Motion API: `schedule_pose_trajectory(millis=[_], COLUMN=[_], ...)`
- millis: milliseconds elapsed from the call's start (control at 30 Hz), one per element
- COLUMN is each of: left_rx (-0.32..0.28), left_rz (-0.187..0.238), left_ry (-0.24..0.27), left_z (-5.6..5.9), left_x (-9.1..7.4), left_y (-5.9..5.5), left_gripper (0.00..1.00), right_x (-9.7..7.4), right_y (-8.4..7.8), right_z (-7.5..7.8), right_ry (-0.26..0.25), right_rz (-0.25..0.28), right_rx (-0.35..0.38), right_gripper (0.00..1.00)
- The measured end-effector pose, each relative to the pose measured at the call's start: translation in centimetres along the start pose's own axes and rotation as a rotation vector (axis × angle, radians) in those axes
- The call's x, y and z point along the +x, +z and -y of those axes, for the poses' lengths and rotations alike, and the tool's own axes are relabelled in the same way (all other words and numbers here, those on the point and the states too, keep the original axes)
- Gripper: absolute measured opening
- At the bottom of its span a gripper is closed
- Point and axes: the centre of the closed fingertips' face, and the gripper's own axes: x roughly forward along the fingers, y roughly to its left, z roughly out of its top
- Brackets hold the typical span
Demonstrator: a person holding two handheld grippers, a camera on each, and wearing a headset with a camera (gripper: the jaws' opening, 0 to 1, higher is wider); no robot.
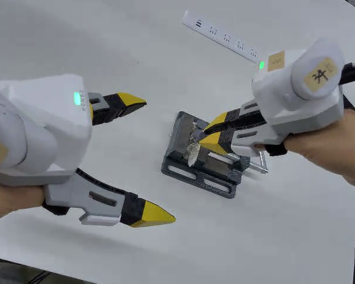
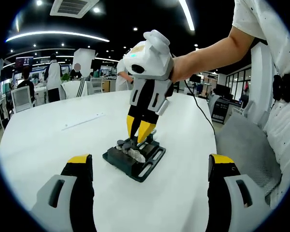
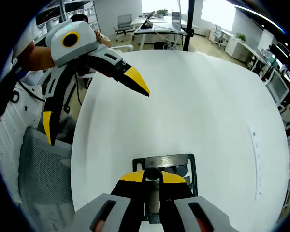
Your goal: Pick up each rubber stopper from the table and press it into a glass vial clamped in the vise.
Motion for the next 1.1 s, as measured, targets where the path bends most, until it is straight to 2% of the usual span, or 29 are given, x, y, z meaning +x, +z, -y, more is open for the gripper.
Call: schedule_pose_trajectory(millis=[267,633,900,1100], left_rx=[0.005,-0.003,-0.010,-0.012], left_rz=[-0.002,0.003,0.012,0.014], left_ry=[0.002,0.006,0.011,0.013], left_z=[-0.1,-0.3,-0.4,-0.4], left_x=[0.2,0.0,0.0,0.0], left_y=[-0.2,-0.5,-0.4,-0.4], left_gripper=[0.99,0.99,0.99,0.99], right_x=[1.2,1.6,1.6,1.8], right_y=[-1.1,-1.3,-1.3,-1.5], right_z=[0.0,-0.2,-0.2,-0.4], right_ry=[-0.009,0.012,0.009,0.003], right_rz=[-0.068,-0.086,-0.102,-0.133], right_rx=[-0.056,-0.071,-0.096,-0.133], right_gripper=[0.05,0.05,0.05,0.05])
